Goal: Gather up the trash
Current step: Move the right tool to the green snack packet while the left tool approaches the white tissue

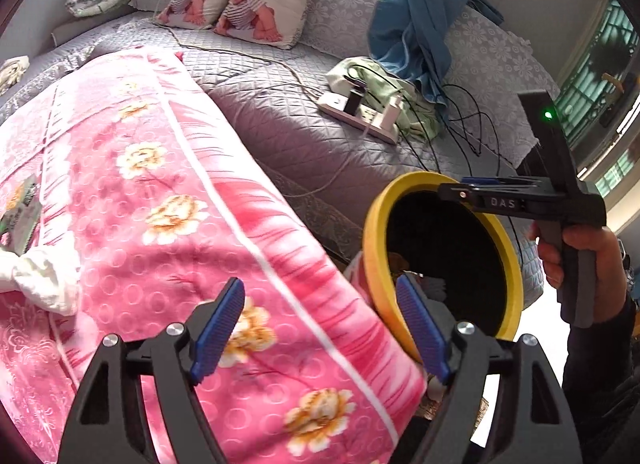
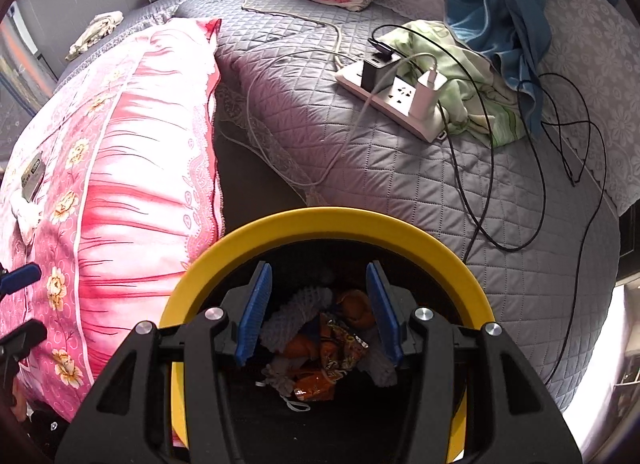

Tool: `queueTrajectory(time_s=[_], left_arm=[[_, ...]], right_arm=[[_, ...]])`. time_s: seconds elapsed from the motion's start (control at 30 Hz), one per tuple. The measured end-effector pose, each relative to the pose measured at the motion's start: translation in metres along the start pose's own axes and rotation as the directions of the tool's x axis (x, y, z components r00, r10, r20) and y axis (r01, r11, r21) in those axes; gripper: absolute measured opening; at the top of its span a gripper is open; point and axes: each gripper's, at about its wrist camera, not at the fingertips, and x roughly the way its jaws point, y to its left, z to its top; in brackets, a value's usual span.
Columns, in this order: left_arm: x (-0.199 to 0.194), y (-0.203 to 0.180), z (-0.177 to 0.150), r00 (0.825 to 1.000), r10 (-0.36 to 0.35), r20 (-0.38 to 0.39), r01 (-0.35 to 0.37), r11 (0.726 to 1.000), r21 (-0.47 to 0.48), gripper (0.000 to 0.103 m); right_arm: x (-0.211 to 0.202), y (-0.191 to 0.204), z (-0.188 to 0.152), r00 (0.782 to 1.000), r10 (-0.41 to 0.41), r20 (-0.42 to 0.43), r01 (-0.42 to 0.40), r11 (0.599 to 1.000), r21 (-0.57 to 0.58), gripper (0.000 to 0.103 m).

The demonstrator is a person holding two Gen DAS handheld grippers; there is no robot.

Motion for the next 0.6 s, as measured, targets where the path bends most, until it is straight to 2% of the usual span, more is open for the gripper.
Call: queueTrajectory(time_s=[0.27,0.6], left_arm=[[-0.043,0.083,-0.009,0.992,0.111,0.052,-0.103,0.985,-0.142,0.076],[-0.078,0.175,-0.039,0.973,0.224,0.056,-0.196,0.93,-0.312,0.076]], right_arm=[[0.005,0.08,0.031,0.998,0.067,-0.008,-0.068,0.988,-0.136,0.047],[0.016,0.22,0.079,0.977,0.209,-0.037,-0.21,0.925,-0.316,0.048]])
